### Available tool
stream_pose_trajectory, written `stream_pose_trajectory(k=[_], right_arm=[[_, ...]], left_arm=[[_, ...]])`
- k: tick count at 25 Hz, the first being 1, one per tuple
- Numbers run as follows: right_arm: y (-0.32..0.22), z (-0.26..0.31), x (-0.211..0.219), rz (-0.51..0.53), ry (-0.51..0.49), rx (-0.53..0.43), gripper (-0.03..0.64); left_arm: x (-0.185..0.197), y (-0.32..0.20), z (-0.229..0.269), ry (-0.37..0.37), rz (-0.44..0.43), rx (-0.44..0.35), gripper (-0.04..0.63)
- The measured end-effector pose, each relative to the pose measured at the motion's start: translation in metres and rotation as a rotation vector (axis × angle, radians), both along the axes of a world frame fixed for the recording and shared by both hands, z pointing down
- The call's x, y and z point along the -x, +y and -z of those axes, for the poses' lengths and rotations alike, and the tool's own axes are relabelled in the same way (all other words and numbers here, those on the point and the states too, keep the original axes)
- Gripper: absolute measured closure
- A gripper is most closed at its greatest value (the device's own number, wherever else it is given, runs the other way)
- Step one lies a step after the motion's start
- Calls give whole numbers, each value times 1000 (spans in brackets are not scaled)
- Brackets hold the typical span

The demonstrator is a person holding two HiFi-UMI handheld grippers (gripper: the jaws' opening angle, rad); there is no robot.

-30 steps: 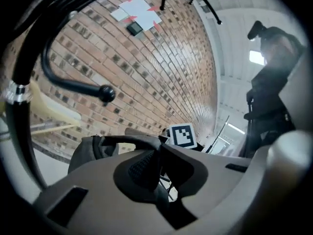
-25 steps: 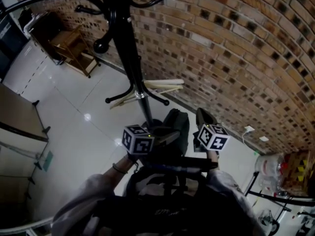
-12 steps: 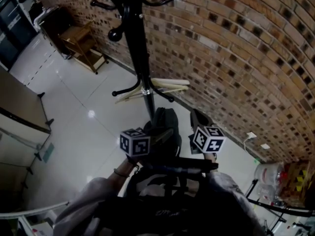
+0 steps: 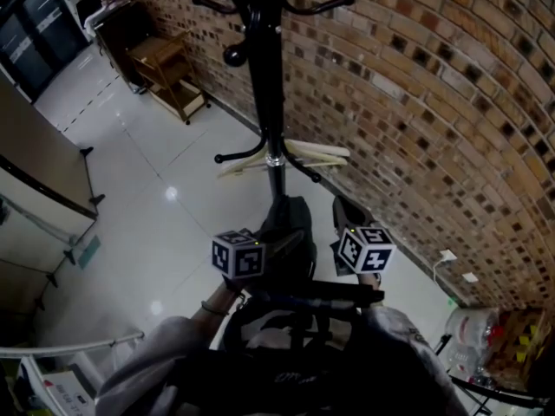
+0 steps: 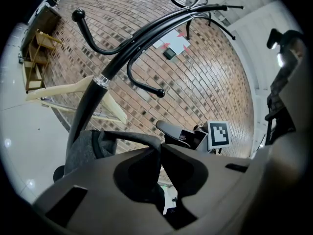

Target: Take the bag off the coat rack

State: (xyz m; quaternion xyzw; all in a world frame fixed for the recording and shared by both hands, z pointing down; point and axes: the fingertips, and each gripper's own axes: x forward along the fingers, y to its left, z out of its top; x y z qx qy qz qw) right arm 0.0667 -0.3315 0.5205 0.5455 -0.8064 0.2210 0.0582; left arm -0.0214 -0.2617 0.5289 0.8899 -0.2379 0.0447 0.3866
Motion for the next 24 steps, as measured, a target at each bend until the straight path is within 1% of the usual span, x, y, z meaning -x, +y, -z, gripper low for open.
stream_pose_trajectory(k=[9,15,21,24], right_arm=[[2,-2,3,29,5,7,620],[4,-1,2,32,3,6,620],[5,-4,-2,34,26,10,620],[5,-4,-3,31,23,13,620]], left_arm=[[-4,2,-2,-16,13,4,552],[-10,6,-4,-30,-9,6,552],[-15,4,-13,-61,-14,-18,552],[-18,6,-13,-66,-21,-16,551]])
